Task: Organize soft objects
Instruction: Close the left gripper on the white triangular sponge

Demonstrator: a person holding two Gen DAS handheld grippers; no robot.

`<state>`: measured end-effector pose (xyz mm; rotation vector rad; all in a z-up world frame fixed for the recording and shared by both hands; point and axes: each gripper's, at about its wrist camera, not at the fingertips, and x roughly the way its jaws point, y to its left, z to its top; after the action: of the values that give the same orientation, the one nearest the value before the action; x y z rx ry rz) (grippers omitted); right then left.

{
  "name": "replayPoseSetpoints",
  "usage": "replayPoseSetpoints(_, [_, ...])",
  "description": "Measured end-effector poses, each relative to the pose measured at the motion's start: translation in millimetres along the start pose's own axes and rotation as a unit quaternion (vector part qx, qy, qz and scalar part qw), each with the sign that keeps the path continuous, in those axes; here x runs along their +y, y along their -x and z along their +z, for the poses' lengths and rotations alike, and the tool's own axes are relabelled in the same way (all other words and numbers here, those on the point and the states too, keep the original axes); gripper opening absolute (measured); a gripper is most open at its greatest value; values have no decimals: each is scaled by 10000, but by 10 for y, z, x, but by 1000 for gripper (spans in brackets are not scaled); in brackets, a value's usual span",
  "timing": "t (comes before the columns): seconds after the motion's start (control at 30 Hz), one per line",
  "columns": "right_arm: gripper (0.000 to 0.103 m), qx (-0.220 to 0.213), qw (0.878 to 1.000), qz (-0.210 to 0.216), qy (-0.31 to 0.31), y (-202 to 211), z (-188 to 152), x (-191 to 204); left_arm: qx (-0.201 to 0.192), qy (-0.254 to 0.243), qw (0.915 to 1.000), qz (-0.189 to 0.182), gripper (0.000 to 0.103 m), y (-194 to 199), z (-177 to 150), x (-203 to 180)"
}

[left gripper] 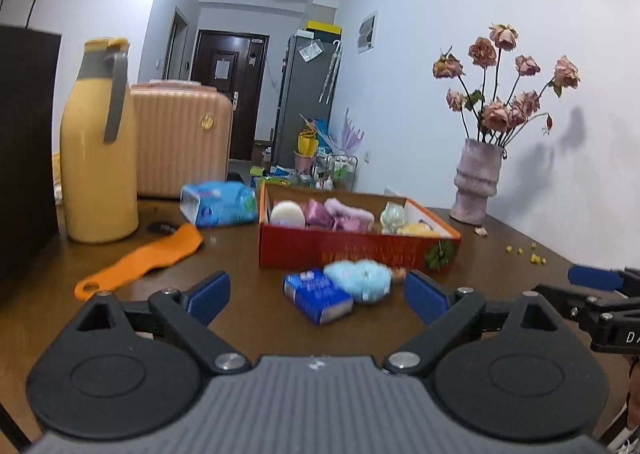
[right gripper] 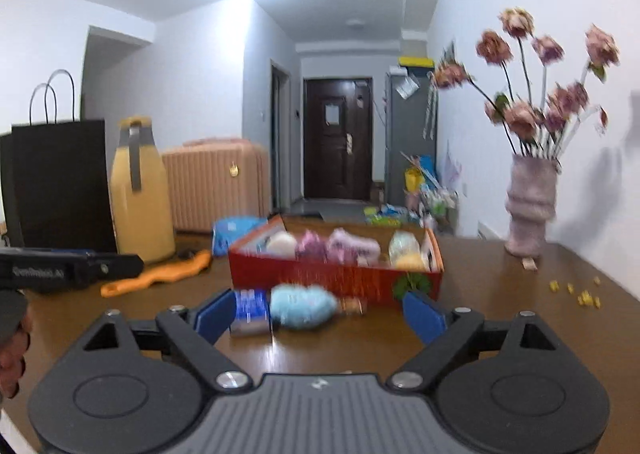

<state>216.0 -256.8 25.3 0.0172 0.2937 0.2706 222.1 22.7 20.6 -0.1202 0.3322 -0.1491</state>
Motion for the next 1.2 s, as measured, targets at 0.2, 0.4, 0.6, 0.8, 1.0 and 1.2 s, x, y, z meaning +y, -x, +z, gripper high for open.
replayPoseSetpoints(0.2, [90,240,9983,89,-525,-40,-240,-174,356,-161,9986,348,97,-74,-173,-31])
replayPoseSetpoints(0.4, [86,477,9982,166,-334,-197,-313,-172,516,-116,9981,318,97,-235,-221,-67])
replayPoseSetpoints(0.6, [68,951,9950,130,-270,-525,-400,-227,560,-132,9980,275,97,-479,-176,-131])
replayPoseSetpoints(0.8, [67,953,9952,169,-145,-761,-346,-207,688,-176,9974,143,97,-781,-189,-172])
replayPoseSetpoints(1.0, [57,1278,9915,204,-129,-980,-394,-247,649,-225,9976,-38,97,-1034,-111,-240])
replayPoseSetpoints(1.2, [38,1459,9887,327,-113,-1158,-408,-264,693,-374,9962,-384,97,-1315,-80,-387])
